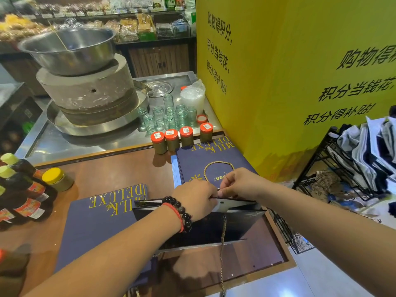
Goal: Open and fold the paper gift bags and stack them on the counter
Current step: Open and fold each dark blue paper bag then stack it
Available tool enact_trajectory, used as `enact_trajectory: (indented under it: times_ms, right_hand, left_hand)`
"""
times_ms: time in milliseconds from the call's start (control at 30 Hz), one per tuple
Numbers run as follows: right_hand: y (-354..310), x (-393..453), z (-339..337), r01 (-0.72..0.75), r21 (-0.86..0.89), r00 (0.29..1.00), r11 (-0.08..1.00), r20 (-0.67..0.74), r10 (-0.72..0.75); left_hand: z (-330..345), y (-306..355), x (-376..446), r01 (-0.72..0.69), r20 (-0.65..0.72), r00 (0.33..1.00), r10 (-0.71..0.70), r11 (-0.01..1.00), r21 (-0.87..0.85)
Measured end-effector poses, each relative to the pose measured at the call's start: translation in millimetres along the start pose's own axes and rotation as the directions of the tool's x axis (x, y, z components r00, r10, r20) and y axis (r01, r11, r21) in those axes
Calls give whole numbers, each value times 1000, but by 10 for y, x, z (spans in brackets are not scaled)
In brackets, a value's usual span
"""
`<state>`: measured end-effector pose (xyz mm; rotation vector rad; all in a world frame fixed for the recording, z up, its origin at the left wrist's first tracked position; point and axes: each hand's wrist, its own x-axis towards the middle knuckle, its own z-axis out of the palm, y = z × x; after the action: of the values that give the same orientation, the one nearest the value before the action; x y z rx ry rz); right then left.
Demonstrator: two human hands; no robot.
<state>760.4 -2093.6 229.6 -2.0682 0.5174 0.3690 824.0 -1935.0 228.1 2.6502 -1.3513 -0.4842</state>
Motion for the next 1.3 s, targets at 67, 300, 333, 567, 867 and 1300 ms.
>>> enact_trajectory:
  times_ms: [67, 300, 333, 567, 867, 1300]
  right_hand:
    - [-16, -7, 29, -16, -2, 1000, 1000, -9, 16]
    - [-11, -7, 81, -25, -46, 1000, 999, -10, 25]
    - [-8, -9, 79, -31, -43, 999, 999, -9, 31]
    - [-29, -53, 63, -103, 26, 994, 994, -30, 104]
    - [-68, -134, 87, -21, -106, 992, 994, -123, 7]
    - [-7, -251, 153, 36, -435, 993, 900, -87, -82]
  left_hand:
    - [8, 7, -8, 1, -27, 1000, 0, 1000, 15]
    - [4, 32, -64, 1, -68, 998, 0, 1000, 18]
    - [1, 37, -71, 1, -67, 998, 0, 1000, 14]
    - [20, 38, -71, -11, -74, 997, 12, 1000, 4]
    - [46, 46, -22, -50, -6, 999, 50, 998, -26]
    - [48, 51, -24, 3, -15, 1000, -3, 1000, -14]
